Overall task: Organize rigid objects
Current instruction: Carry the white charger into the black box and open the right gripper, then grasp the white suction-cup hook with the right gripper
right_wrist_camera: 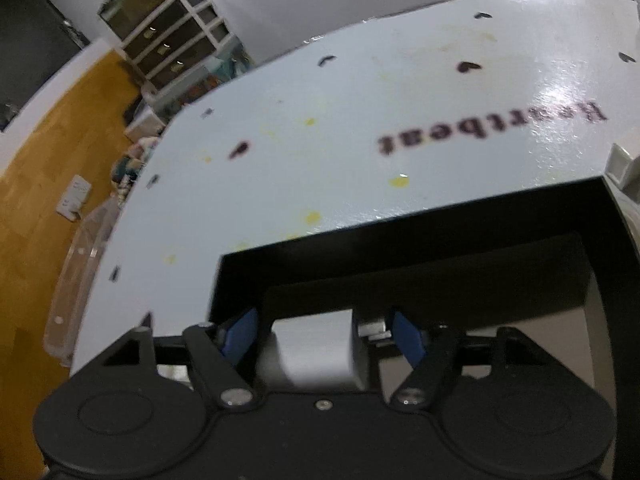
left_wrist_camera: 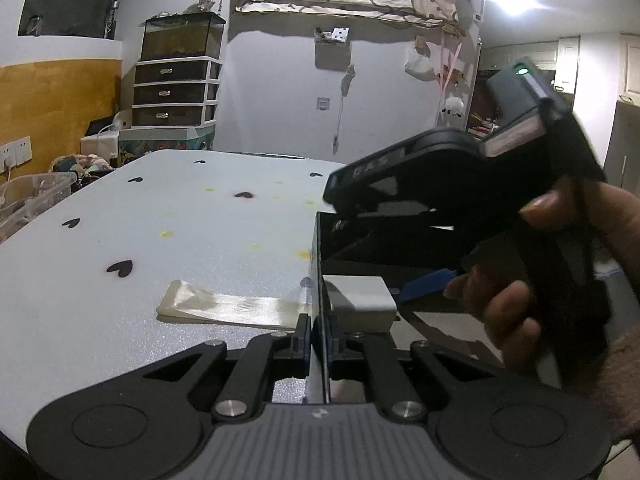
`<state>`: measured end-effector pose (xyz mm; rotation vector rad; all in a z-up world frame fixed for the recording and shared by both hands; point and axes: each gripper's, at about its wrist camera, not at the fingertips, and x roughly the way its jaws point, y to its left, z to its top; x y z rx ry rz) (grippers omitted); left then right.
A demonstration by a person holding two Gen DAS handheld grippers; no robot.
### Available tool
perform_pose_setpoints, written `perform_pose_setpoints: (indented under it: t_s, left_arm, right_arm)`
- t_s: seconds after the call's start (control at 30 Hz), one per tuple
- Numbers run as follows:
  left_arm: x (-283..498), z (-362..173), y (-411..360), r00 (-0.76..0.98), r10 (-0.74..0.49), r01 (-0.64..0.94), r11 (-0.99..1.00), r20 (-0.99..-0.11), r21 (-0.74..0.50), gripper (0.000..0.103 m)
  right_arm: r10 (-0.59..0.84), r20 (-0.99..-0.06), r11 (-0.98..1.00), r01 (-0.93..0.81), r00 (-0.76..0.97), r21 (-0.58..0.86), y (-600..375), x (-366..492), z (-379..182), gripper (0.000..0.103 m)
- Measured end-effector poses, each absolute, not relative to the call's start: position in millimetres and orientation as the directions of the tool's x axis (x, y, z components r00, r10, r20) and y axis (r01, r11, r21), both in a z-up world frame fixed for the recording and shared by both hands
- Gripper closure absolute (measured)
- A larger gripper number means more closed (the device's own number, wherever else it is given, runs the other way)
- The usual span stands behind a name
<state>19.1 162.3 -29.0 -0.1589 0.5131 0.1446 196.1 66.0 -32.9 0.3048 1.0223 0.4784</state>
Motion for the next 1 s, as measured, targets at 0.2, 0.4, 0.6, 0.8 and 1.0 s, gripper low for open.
perform_pose_setpoints:
  t_s: [0.2,0.4,0.6,0.8,1.0]
  left_arm:
    - [19.3,-30.1,162.9,0.863,0.100,-0.182,0.976,-0.495,-0.119,0.096]
    - [17.2,-32.2,163.5,0.869,0.100,-0.182,0.975,-0.485,-0.126,0.096]
    - [16.1,-32.2,162.2,0.870,0.103,-0.186,0.974,-0.482,-0.127,0.096]
    - [15.4,-32.5,162.7,0.872,0.101,-0.182,0.975,-0.480,-0.125,0.096]
    - [15.1,-32.5,163.5,0.873,0.094,-0.177,0.975,-0.479,-0.132,0.095]
  right_arm:
    - [0.554,-0.711,0.832,-0.279,0.433,0.479,54.2,190.7,-19.0,0.022]
    - [0.626,-0.614,0.780,-0.403,0.481,0.479,27.5,162.9,7.8,0.018]
    - [0.673,-0.509,0.740,-0.483,0.537,0.468,-18.7,134.9,26.6,0.014]
    - [0.624,-0.437,0.776,-0.449,0.648,0.443,-77.3,119.9,27.1,0.014]
    - [0.532,-0.423,0.827,-0.341,0.734,0.447,-125.8,120.1,7.4,0.015]
